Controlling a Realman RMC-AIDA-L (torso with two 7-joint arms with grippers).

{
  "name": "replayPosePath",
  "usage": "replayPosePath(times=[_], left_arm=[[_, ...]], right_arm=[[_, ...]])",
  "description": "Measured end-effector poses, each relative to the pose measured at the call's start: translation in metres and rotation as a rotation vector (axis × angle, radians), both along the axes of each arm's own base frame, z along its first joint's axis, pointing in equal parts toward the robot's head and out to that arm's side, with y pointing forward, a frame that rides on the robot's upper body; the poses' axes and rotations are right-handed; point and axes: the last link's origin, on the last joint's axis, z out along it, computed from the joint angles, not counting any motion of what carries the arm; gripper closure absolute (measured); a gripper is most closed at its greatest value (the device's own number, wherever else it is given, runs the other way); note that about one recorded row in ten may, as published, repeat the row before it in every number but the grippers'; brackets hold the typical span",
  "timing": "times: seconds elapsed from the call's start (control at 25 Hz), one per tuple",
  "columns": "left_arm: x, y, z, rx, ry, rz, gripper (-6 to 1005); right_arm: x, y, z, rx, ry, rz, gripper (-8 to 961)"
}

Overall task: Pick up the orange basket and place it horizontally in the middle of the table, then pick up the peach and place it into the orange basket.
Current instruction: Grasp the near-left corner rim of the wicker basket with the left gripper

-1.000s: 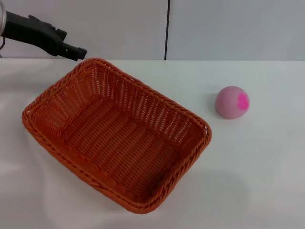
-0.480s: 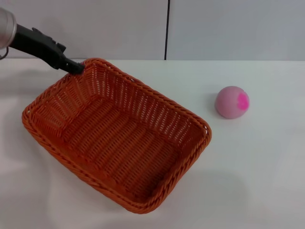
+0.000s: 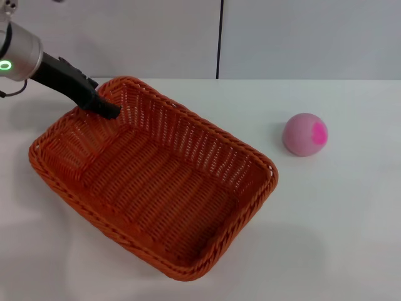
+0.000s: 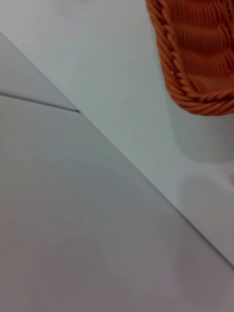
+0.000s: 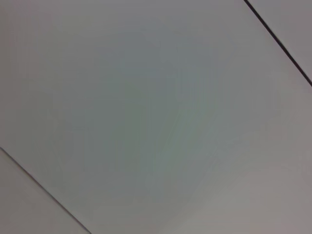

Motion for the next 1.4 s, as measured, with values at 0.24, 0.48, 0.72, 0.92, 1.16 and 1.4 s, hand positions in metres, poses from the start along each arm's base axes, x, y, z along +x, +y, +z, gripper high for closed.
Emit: replayPosePath(times=[0.24, 0.48, 0.72, 0.92, 1.16, 1.4], left_arm=[[-0.003, 0.000, -0.008, -0.014, 0.026, 0.010, 189], [-0.003, 0.001, -0.013, -0.016, 0.064, 0.000, 191], [0.000, 0.000, -0.018, -0.038, 0.077, -0.011, 474], [0.004, 0.003, -0.015, -0.018, 0.069, -0.022, 696], [0.005, 0.004, -0.012, 0.003, 0.063, -0.015, 794], [0.005, 0.004, -0.011, 0.011, 0.073, -0.047, 795]], right_arm=[[-0.001, 0.005, 0.001, -0.004, 0.000, 0.001, 197], [0.001, 0.007, -0.001, -0.015, 0.008, -0.013, 198], [0.002, 0.006, -0.001, -0.014, 0.010, -0.017, 198], [0.001, 0.006, -0.003, -0.016, 0.017, -0.017, 198], [0.003, 0.003, -0.003, -0.017, 0.019, -0.023, 198], [0.003, 0.004, -0.004, -0.020, 0.022, -0.026, 197]])
